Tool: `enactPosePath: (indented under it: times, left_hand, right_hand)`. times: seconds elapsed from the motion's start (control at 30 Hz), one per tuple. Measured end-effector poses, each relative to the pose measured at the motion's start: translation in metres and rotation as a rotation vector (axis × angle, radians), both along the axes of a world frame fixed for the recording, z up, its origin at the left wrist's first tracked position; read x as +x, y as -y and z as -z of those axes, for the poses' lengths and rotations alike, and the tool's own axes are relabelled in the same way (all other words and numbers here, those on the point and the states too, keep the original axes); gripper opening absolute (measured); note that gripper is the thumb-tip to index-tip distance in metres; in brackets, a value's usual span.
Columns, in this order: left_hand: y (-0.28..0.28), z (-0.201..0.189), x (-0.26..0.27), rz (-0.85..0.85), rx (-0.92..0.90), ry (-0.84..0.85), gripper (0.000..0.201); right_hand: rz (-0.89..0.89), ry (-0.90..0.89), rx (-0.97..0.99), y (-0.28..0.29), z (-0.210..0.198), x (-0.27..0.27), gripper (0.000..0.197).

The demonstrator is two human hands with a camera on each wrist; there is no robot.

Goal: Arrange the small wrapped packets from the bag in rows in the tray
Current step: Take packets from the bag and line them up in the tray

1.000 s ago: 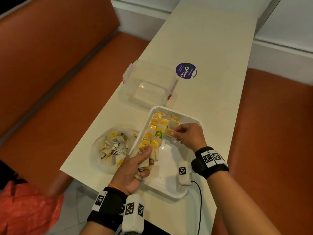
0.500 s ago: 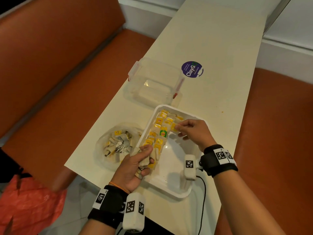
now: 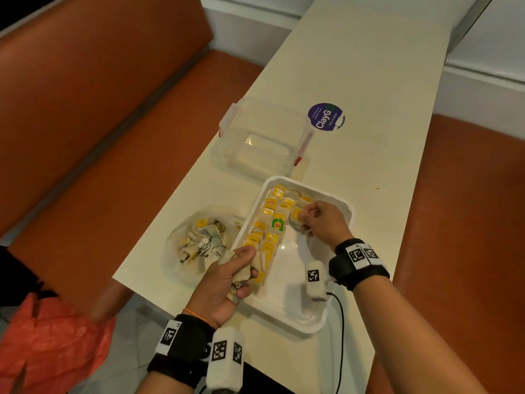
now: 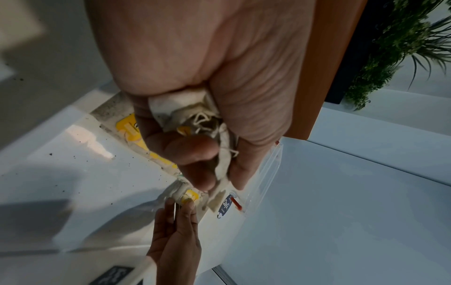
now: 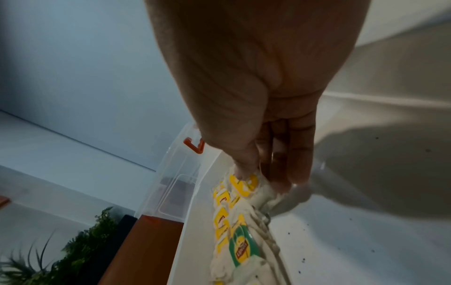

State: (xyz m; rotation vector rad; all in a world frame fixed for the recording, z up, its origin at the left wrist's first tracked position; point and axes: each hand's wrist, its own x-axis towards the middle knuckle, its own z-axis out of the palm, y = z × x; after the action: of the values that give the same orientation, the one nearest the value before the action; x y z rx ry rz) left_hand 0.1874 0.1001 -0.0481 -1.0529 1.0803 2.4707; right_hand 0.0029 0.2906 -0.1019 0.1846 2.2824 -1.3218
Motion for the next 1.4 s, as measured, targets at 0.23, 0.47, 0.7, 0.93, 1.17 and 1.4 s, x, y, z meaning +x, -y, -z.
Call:
enactPosePath:
  times: [0.23,0.47,0.7,0.93,1.17,1.4]
  left_hand:
    - [0.002,0.002,0.002,-0.002,-0.005,-0.001,0.017]
    - [0.003,-0.001,0.000,-0.009,0.054,-0.021,0.020]
    - [-0.001,-0.004,-0.006,-0.055,0.082,-0.071,0.024]
    - [-0.009,-0.007,-0.008,-0.037,-0.021,-0.152,0.042]
    - [-0.006,-0.005,-0.002,-0.057,-0.067,-0.096,0.047]
    - [-0.015,-0.006,-0.002,0.026,-0.048,-0.079,0.041]
  right_hand:
    - [0.072,-0.097,0.084,0.005,0.020,-0.013,0.014]
    - [0.165,-0.114,0.166,0.011,0.011,-0.008,0.017]
    - [-0.078,-0.007,-0.164,0.019,-0.065,0.044,0.024]
    - [-0.261,0.133,-0.398,0.020,-0.101,0.090,0.035]
    - [-0.135,0.177,-0.499,0.009,-0.104,0.087,0.031]
    - [-0.299,0.124,-0.463,0.000,-0.116,0.093,0.053]
